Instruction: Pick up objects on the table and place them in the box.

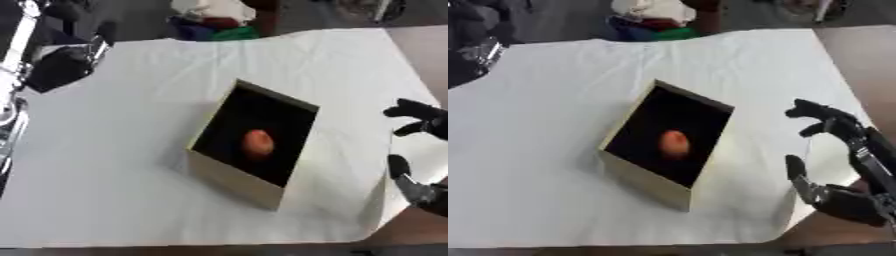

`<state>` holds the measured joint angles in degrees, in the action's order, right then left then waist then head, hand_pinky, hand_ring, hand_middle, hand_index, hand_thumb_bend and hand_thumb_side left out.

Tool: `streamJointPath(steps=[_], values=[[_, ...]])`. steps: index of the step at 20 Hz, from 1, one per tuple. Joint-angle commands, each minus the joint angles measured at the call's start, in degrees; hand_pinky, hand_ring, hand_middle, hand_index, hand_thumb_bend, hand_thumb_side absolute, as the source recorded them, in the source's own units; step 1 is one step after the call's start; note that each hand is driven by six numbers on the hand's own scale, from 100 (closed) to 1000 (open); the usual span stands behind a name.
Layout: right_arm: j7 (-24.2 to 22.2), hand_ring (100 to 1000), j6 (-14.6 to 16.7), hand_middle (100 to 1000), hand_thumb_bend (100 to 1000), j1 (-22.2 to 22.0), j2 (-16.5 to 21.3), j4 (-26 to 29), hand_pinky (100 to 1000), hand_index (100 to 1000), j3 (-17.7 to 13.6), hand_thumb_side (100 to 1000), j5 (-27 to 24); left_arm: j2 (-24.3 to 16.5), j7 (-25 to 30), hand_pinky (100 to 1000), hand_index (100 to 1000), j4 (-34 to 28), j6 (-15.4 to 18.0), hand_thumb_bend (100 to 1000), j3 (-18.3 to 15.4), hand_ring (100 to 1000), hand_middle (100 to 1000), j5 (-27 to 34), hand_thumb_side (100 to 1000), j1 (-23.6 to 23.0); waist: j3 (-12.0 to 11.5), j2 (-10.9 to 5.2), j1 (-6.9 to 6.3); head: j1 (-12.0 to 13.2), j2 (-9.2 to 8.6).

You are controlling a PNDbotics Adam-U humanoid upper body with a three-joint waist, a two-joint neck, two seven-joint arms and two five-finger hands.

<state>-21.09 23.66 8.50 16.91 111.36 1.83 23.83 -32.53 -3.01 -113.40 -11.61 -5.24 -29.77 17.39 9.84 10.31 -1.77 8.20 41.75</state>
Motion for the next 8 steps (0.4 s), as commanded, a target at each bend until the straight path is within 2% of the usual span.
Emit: streamJointPath(steps=[1,8], values=[[0.34,889,-0.08,811,100,0.31,0.57,0.75,679,981,-0.25,323,0.24,-0.37,-3.19,719,877,0.1,-0.8,397,-1.39,625,667,-0.39,665,0.01,-0.2,-0.63,0.03,0.04,-0.25],[0.41,889,-0.13,811,100,0.23,0.5,0.72,678,978,-0.25,323,0.27,0.36,-6.77,716,876,1.85,-1.31,397,-2.61,622,662,-0.22,664,-1.18,-0.33,-0.72,0.07,0.02,-0.37]])
